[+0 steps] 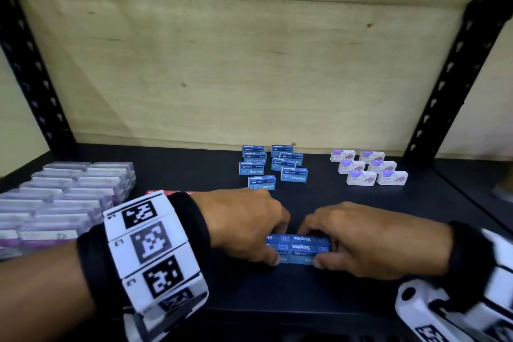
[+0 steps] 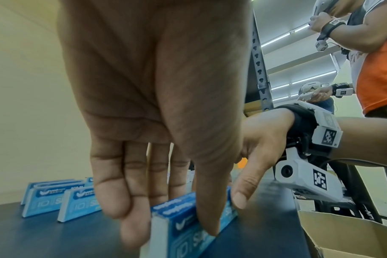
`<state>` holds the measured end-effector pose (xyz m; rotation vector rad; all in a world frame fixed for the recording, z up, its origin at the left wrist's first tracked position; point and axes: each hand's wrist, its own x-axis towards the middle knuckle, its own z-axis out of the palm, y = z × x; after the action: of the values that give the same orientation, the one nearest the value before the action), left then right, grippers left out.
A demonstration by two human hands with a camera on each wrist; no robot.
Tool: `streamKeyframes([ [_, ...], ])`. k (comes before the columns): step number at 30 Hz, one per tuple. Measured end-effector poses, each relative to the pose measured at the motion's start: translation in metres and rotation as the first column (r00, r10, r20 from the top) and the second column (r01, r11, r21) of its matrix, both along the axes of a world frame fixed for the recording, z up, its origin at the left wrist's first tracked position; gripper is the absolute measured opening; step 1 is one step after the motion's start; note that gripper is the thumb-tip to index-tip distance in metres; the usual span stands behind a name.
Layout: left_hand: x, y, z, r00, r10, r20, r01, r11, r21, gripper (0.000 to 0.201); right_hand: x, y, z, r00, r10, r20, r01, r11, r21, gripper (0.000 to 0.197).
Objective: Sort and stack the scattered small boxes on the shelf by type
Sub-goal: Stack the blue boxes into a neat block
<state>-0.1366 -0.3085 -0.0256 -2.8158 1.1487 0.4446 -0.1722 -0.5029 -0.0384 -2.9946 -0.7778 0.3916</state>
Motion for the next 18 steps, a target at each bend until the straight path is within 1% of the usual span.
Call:
streamKeyframes([
  [4,0.008,0.005,0.007,0.995,0.043,-0.087,-0.045,0.999,-0.022,0.043,0.006,-0.005,0.014,0.991,-0.042,-0.124,0.051,0.996,0.072,0.045],
  [7,0.020,0.009,0.019,0.991,0.091,-0.100,-0.095,0.995,-0.041,0.046,0.022,-0.012,0.025,0.987,-0.089,-0.135,0.108,0.984,0.141,0.045],
  [9,0.030,0.010,0.024,0.993,0.106,-0.045,-0.108,0.993,-0.046,0.044,0.041,-0.016,0.028,0.989,-0.120,-0.091,0.132,0.982,0.137,0.043],
  [11,0.044,0.008,0.026,0.992,0.118,0.043,-0.117,0.993,-0.025,0.041,0.061,-0.019,0.028,0.988,-0.150,-0.026,0.151,0.984,0.094,0.042],
  [14,0.068,0.002,0.024,0.982,0.130,0.136,-0.132,0.991,0.009,0.039,0.092,-0.021,0.026,0.982,-0.177,0.072,0.178,0.984,-0.008,0.042],
  [18,0.094,-0.005,0.018,0.970,0.138,0.202,-0.163,0.980,0.113,0.042,0.123,-0.021,0.023,0.960,-0.237,0.147,0.256,0.958,-0.131,0.043],
])
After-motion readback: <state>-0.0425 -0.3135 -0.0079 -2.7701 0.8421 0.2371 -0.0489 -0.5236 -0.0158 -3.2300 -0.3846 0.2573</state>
